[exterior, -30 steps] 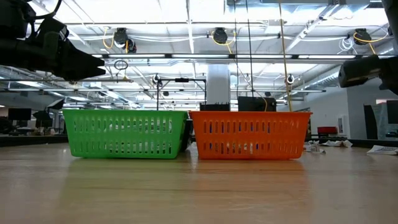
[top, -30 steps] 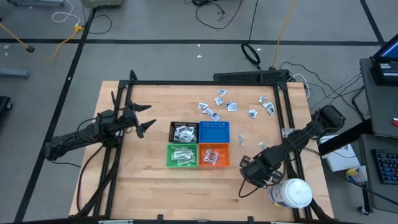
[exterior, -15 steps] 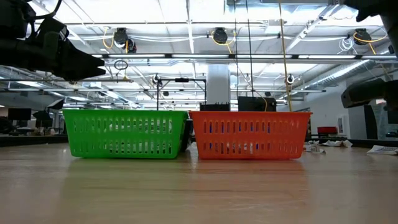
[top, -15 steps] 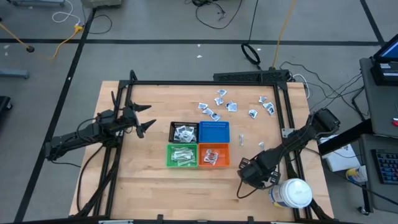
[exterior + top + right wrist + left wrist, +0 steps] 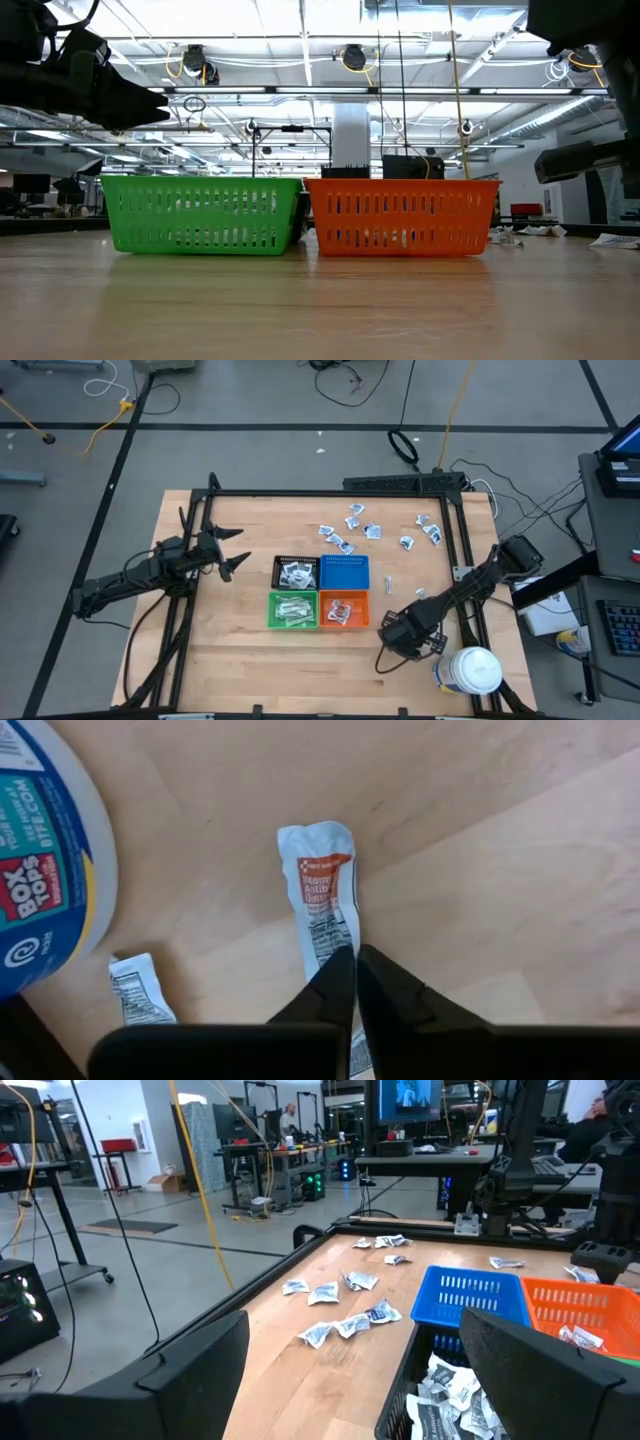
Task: Pick & Place First Aid Supplies
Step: Put the ointment pack into the orange bin
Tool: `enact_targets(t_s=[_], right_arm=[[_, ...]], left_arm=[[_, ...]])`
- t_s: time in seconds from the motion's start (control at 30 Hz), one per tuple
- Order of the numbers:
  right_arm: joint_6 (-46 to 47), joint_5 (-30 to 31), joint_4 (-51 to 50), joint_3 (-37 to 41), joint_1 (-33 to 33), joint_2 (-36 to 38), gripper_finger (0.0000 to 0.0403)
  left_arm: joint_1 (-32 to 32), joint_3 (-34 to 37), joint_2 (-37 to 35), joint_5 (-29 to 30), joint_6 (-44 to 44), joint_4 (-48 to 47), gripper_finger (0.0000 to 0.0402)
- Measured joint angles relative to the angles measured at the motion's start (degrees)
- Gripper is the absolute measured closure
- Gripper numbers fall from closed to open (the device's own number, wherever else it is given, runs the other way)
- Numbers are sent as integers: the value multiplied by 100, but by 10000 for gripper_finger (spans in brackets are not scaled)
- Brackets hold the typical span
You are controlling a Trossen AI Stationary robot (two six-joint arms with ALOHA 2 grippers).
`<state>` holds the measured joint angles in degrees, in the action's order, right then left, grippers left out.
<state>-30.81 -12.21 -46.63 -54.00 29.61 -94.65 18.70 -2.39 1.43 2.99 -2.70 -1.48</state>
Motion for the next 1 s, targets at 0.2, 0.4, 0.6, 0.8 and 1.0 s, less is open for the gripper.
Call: enact_targets(t_s=[0.2,0.4,0.6,0.8,1.0], right_arm=[[13,2,25,-16,0,10,401],[522,12,-270,-447,-52,169,402],[1582,13,-544,-843,-193,420,402],[3266,346,-780,-931,-335,784,402],[4871,1113,-1180,-931,-435,1112,403]], left_arm=[[2,0,1,1,0,0,36],[0,2,0,1,0,0,37],[1,0,1,1,0,0,36],[0,0,1,1,0,0,36],[2,0,0,1,0,0,36]])
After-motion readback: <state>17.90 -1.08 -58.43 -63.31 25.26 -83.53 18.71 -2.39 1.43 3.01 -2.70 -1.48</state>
